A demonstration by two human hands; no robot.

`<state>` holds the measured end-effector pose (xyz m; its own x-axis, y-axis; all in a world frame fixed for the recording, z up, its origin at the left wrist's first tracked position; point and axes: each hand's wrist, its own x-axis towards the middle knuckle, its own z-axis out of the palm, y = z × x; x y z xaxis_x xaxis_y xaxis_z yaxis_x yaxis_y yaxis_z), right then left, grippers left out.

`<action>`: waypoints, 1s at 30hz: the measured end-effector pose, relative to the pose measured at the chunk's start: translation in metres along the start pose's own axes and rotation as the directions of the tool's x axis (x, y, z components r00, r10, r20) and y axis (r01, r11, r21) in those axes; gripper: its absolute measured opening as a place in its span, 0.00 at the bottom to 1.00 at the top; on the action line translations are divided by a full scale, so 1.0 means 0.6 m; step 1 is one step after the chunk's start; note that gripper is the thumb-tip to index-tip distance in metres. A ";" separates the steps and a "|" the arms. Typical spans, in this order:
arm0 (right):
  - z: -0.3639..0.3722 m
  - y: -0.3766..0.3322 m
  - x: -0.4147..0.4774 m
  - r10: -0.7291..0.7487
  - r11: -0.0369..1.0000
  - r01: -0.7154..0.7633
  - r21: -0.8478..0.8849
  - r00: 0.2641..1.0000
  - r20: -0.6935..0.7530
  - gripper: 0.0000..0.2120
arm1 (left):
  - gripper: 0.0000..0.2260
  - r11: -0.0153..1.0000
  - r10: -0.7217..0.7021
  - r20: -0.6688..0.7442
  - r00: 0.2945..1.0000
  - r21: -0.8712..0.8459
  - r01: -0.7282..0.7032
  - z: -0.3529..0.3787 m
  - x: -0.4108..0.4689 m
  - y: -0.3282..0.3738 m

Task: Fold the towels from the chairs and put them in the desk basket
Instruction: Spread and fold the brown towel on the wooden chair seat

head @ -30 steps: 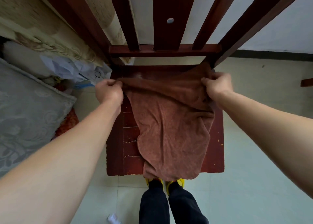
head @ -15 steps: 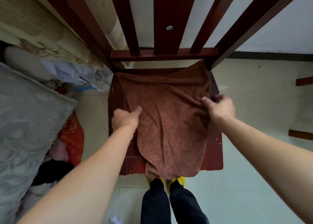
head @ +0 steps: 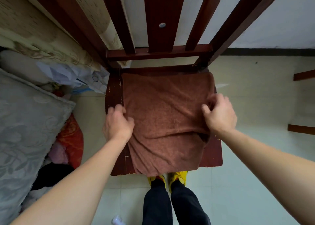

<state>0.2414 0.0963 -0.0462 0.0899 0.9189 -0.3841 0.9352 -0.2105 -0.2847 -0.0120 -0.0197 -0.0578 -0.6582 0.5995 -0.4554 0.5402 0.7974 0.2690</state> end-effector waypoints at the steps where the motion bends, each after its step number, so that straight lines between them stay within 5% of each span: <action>1: -0.001 -0.015 0.009 -0.107 0.994 0.106 -0.017 0.994 -0.007 0.14 | 0.09 0.988 0.154 -0.037 0.987 0.034 -0.153 -0.004 0.006 0.015; 3: 0.004 -0.046 0.027 -0.279 0.951 0.291 -0.101 0.953 0.122 0.20 | 0.13 0.903 0.405 -0.008 0.914 0.162 -0.399 -0.005 0.024 0.040; 5: 0.014 -0.072 0.040 -0.353 0.883 0.424 -0.200 0.882 0.313 0.26 | 0.20 0.804 0.512 0.113 0.852 0.287 -0.521 -0.002 0.048 0.053; 8: 0.034 -0.089 0.053 -0.396 0.789 0.548 -0.279 0.800 0.452 0.31 | 0.28 0.758 0.460 0.236 0.856 0.399 -0.516 0.001 0.078 0.041; 14: 0.027 -0.097 0.087 -0.460 0.773 0.592 -0.228 0.770 0.443 0.32 | 0.30 0.836 0.349 0.197 0.916 0.376 -0.400 -0.007 0.103 0.027; 17: 0.011 -0.074 0.062 -0.414 0.896 0.437 -0.079 0.886 0.211 0.26 | 0.27 0.930 0.241 0.077 0.968 0.266 -0.253 -0.003 0.068 0.043; 21: 0.000 -0.001 0.005 0.064 0.979 -0.054 0.198 0.997 -0.046 0.16 | 0.21 0.993 -0.113 0.023 0.993 -0.036 0.113 0.009 -0.011 0.027; 25: 0.028 0.077 -0.070 0.406 0.787 -0.479 0.388 0.877 0.258 0.18 | 0.18 0.883 -0.437 0.220 0.872 -0.078 0.462 0.037 -0.084 -0.025; 27: 0.042 0.089 -0.100 0.385 0.748 -0.535 0.392 0.832 0.401 0.14 | 0.13 0.855 -0.470 0.287 0.835 -0.087 0.511 0.051 -0.107 -0.038; 30: 0.045 0.080 -0.094 0.355 0.745 -0.509 0.431 0.850 0.390 0.15 | 0.15 0.854 -0.466 0.237 0.852 -0.131 0.504 0.055 -0.107 -0.044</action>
<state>0.2722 0.0252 -0.0619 0.2749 0.5758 -0.7700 0.5036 -0.7684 -0.3949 0.0333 -0.0816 -0.0634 -0.6889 0.1229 -0.7144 0.0614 0.9919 0.1113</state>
